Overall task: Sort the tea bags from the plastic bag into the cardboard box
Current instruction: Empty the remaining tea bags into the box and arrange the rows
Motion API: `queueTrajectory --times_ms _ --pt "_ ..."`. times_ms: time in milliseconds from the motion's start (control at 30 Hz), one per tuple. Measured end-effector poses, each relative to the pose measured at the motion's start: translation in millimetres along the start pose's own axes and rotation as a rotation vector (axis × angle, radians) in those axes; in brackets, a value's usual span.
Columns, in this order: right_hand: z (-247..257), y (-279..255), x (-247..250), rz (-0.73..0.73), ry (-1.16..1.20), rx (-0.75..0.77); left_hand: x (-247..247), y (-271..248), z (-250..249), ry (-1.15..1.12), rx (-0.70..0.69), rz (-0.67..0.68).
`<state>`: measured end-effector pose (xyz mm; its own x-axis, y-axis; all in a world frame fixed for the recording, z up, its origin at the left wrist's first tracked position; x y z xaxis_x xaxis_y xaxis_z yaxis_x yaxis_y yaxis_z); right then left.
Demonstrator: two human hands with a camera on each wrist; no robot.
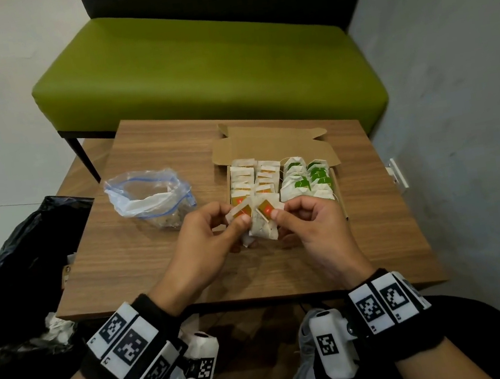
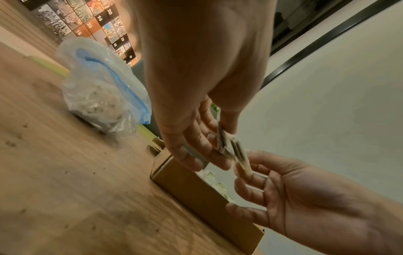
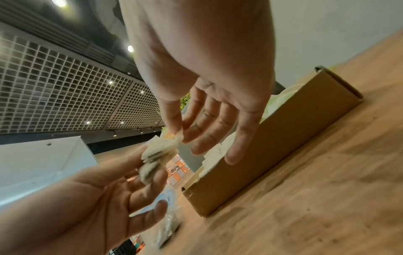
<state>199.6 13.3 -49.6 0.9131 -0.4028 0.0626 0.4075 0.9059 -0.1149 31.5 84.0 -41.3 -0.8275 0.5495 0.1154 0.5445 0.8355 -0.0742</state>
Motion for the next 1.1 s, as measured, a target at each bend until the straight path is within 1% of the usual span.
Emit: queueTrajectory --times_ms 133,200,267,300,333,367,433,467,500,533,633,733,867,933,1000,1100 --pt "-6 -2 -10 0.068 0.024 -0.054 -3 0 -1 -0.02 0.005 0.015" --pt "-2 -2 -10 0.079 -0.007 -0.058 2 1 -1 0.015 0.005 -0.023" --pt "10 1 4 0.024 -0.039 -0.042 16 4 -1 0.113 -0.006 -0.106" --pt "17 4 15 -0.027 -0.061 -0.028 22 7 -4 0.183 -0.025 -0.131" --pt "26 6 29 -0.086 -0.089 -0.004 24 9 -8 0.278 -0.058 -0.125" --pt "33 8 41 -0.14 -0.121 0.027 21 11 -13 0.403 -0.106 -0.081" --pt "41 10 53 -0.197 -0.184 0.069 -1 14 -19 0.682 -0.196 0.101" --pt "40 10 52 -0.195 -0.225 0.07 -12 13 -16 0.789 -0.214 0.189" --pt "38 11 48 -0.18 -0.271 0.066 -19 13 -10 0.86 -0.202 0.252" --pt "33 12 43 -0.166 -0.324 0.062 -23 13 -5 0.902 -0.187 0.287" --pt "25 16 31 -0.144 -0.44 0.061 -28 13 0 0.923 -0.201 0.32" --pt "18 20 21 -0.106 -0.456 0.018 -32 9 0 0.925 -0.226 0.347" --pt "1 20 8 0.036 -0.504 -0.071 -36 0 1 0.943 -0.249 0.376" --pt "-7 21 5 0.091 -0.569 -0.115 -35 -2 2 0.944 -0.222 0.388" --pt "-13 24 3 0.104 -0.662 -0.119 -33 -3 1 0.943 -0.199 0.396" --pt "-13 27 1 0.071 -0.771 -0.074 -28 -4 -3 0.919 -0.172 0.394"
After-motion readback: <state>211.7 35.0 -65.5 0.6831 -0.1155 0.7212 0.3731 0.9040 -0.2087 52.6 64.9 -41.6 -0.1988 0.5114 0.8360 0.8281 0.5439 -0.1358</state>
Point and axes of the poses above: each hand's wrist, its own y-axis towards the middle knuckle, its own x-axis out of the back of the hand, z = x × y, the point moved 10 cm from there along y, towards the middle knuckle, and after that the axes turned 3 degrees about z, right-handed, at the moved point
